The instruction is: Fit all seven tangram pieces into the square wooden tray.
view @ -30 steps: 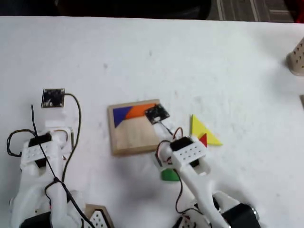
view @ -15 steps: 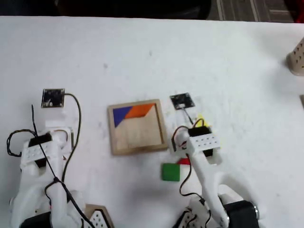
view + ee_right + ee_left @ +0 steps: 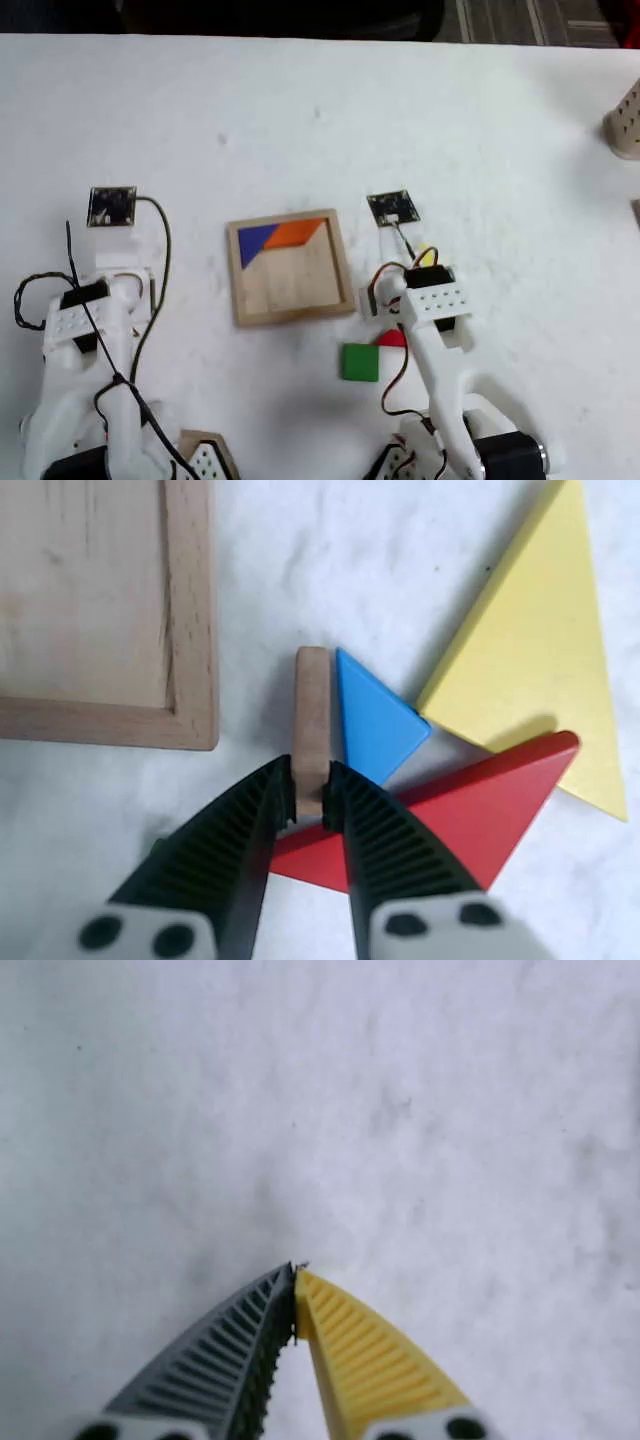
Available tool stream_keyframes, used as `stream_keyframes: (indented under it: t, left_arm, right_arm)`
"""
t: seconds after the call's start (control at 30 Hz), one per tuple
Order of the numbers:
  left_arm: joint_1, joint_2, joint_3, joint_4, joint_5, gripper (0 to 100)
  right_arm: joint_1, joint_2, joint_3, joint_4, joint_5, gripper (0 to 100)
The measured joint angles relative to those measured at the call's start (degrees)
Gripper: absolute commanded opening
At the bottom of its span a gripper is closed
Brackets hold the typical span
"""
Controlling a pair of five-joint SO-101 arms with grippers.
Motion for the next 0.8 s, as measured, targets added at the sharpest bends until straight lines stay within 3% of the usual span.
stream_keyframes:
  t: [0.17, 0.33, 0.57, 0.8]
  left_arm:
    - [0.0, 0.0, 0.0, 0.0, 0.0, 2]
    - [0.0, 0.0, 0.0, 0.0, 0.0, 2]
    - [0.0, 0.0, 0.0, -0.88, 0.0, 2]
    - [0.0, 0.0, 0.0, -0.97, 0.0, 2]
  right_arm:
    - [-3.16, -0.88, -7.3, 5.63, -0.35, 2.4]
    - [-10.2, -0.44, -15.38, 9.32, -5.36, 2.4]
    - [-22.51, 11.16, -23.74, 6.86, -11.25, 2.4]
    - [-26.81, 24.53, -29.1, 1.49, -13.36, 2.6]
